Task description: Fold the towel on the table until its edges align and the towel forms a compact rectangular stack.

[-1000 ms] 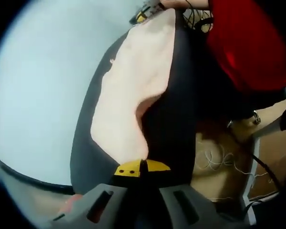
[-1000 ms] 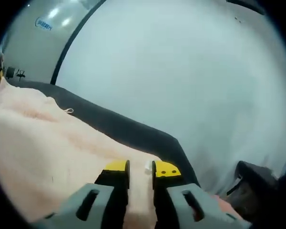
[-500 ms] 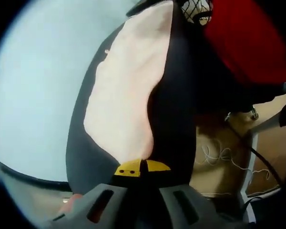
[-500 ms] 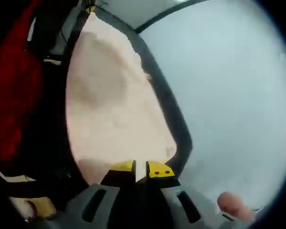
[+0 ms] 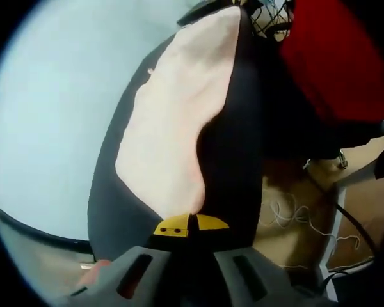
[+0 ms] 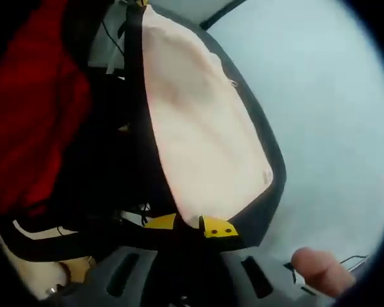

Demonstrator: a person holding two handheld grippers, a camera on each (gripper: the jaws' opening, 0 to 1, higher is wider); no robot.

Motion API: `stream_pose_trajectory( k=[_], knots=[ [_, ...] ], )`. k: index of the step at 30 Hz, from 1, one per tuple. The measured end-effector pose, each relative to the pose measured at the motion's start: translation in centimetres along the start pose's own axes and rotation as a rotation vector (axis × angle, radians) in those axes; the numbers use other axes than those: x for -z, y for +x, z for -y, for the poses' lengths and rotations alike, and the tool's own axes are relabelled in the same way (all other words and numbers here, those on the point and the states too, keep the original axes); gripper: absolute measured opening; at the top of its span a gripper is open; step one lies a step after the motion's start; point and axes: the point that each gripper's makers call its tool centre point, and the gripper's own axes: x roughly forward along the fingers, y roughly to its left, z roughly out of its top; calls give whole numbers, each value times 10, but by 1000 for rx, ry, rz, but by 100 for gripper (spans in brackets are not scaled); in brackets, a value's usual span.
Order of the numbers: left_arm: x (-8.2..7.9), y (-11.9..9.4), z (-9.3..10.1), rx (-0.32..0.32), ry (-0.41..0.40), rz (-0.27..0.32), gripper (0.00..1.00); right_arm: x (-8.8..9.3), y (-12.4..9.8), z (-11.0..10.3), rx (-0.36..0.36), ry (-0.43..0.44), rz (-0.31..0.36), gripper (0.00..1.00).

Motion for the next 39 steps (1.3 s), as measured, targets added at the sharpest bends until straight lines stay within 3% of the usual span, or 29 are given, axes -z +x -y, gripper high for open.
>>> stream_pose_trajectory(
  k=[7, 12, 16, 21, 23, 26, 29, 32, 39],
  knots=[
    [2, 1, 1, 0, -38, 20, 2, -6, 11, -4, 21, -103, 11, 0],
    [1, 0, -1, 1, -36, 27, 2, -9, 6, 0, 11, -141, 9, 0],
    [-1, -10, -13, -48, -29, 20, 2, -18, -11, 19, 4, -94, 64, 0],
    [-17, -30, -28, -112, -32, 67, 2, -20, -29, 46, 20, -47, 114, 0],
    [-22, -32, -27, -108, -38, 93, 2, -17, -33, 55, 27, -20, 124, 0],
    [-20, -34, -28, -110, -33, 64, 1, -13, -39, 65, 28, -3, 139, 0],
    [-22, -44, -29, -113, -44, 74, 0, -8, -48, 72, 18, 23, 141, 0],
    [-29, -53, -30, -123, -41, 85, 0, -15, -64, 74, -6, 18, 201, 0],
    [-46, -77, -28, -116, 6, 74, 0, -4, -78, 74, -49, -33, 160, 0]
  ],
)
